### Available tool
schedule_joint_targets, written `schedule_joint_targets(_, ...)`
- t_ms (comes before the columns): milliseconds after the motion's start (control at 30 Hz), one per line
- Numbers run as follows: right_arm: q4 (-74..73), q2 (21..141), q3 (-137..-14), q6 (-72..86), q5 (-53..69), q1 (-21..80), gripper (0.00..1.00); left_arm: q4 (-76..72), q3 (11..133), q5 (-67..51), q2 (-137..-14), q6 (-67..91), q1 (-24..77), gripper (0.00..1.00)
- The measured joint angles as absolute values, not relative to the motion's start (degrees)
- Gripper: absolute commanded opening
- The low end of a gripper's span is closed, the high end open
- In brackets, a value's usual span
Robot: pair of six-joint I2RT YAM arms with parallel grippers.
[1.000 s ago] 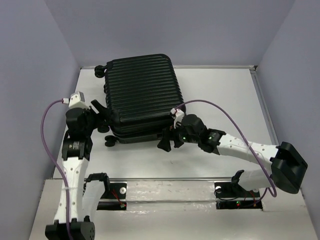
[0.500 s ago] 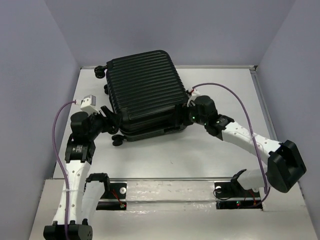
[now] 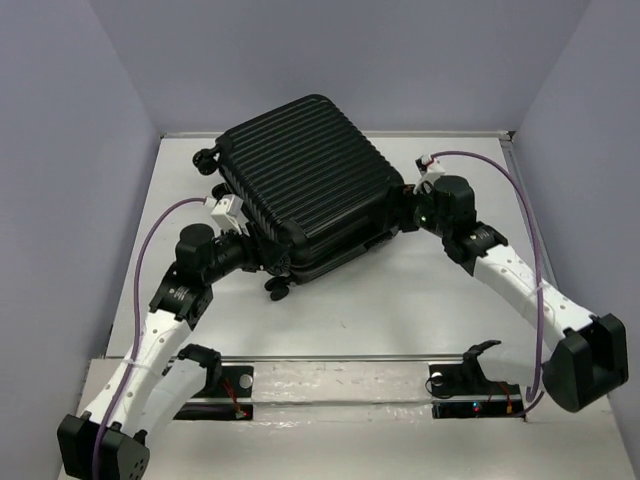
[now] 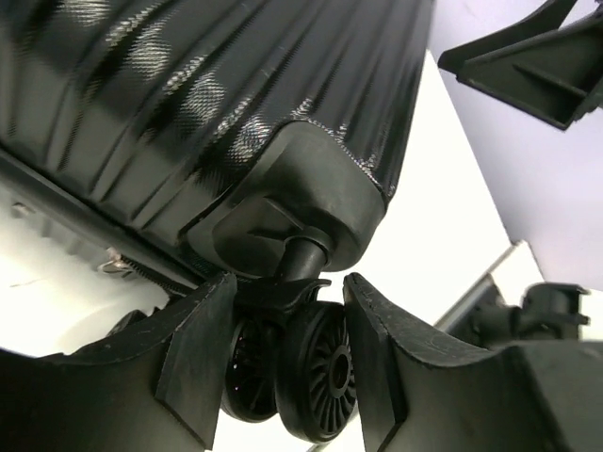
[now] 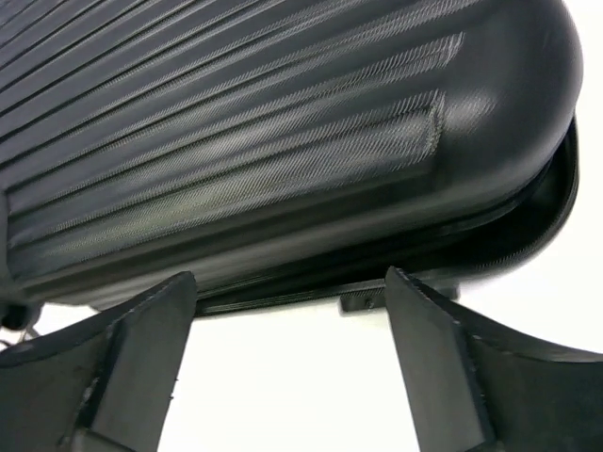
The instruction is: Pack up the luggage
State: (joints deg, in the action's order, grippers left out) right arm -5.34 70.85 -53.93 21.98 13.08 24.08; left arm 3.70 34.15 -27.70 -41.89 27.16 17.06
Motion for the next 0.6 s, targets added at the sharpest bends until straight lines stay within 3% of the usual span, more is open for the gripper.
schedule_joint_targets(33,-5.65,68.84,-52.71,21.93,13.1,24.08,0.75,2.94,34.06,-28.03,-42.52,27.77,17.8,0.15)
schedule_joint_targets(100,-6.37,64.93,-50.04,21.85,12.64,24.08,0.67,0.67,33.63,-28.53,-43.83,29.45,19.64,0.07)
schedule_joint_targets(267,-8.03,61.45,-45.15,22.83,10.13,21.17,0.18,-7.53,32.47,-25.04,-47.53,35.03,30.76,0.06)
schedule_joint_targets(467,-10.92,61.1,-40.73,25.15,8.47,10.55,0.12,-15.77,37.06,-21.12,-59.7,40.42,45.98,0.07)
schedule_joint_targets(533,-11.68,60.07,-40.29,25.52,7.62,7.35,0.11,-16.78,40.75,-19.77,-65.39,41.19,50.24,0.31)
schedule_joint_targets(567,-11.92,59.64,-40.29,25.56,7.44,5.65,0.11,-16.71,43.16,-19.16,-67.94,41.25,51.86,0.65)
schedule_joint_targets(600,-11.97,59.11,-40.29,25.71,7.4,3.79,0.12,-16.36,45.63,-18.92,-70.78,41.25,53.34,0.81)
